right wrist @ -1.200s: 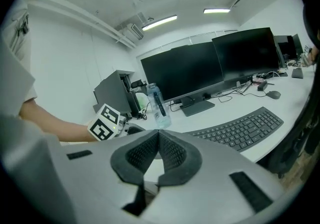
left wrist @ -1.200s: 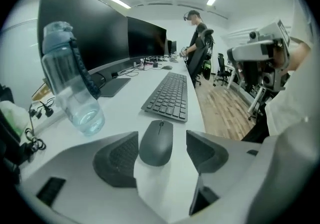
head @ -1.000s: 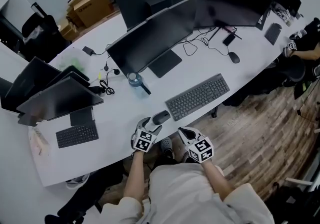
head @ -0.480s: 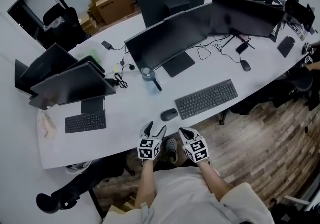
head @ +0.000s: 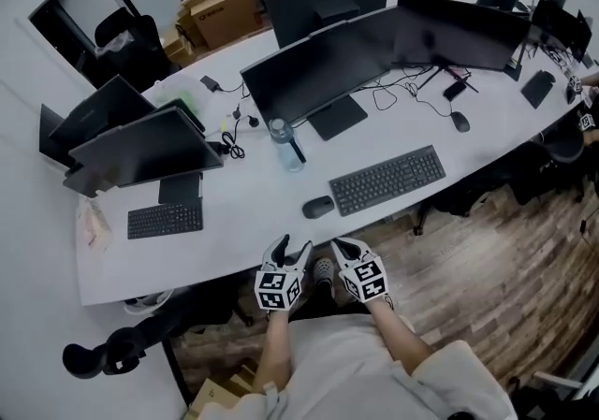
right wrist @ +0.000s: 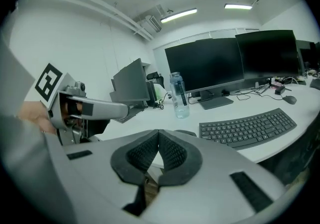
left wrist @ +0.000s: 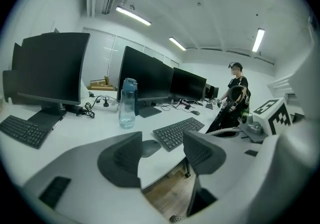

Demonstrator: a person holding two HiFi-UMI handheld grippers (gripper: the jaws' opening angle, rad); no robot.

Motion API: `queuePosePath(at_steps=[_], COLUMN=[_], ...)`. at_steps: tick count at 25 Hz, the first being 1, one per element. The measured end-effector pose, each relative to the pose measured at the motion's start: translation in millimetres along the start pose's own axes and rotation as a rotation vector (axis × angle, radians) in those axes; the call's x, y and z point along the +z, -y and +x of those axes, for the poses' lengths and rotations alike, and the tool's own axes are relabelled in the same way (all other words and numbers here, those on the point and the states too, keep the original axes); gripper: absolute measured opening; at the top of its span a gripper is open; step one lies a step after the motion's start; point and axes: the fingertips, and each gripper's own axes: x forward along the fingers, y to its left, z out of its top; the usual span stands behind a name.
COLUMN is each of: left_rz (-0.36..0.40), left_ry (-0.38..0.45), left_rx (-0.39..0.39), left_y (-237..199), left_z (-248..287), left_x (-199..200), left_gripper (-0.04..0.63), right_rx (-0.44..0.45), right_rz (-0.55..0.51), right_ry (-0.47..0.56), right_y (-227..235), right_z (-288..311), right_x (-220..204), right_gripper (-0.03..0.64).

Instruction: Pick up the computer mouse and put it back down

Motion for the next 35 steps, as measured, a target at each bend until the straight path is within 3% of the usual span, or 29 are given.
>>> queuePosePath(at_steps=[5,14,35], left_rz=[-0.017,0.005,0.089], left_ry=[0.005,0.039,-0.066], left_rx=[-0.019,0.018,-0.028], left_y=[19.0,24.8,48.1], left_z=[-2.4,-21.8,-18.0], left_x=[-11.8,-18.2,-36.8], left_gripper=[0.217,0.024,0.025], right_rx=[-0.015,-0.030,-0.031], right_rz=[-0.010,-0.009,0.001], right_ry=[0.015,0.031,0.057], right_y=[3.2,-1.7,-1.2], right_z=[-20.2,-46.0,-73.8], right_x=[-1.1,-14.3,-22.1], right_gripper=[0.006,0.006,0.006])
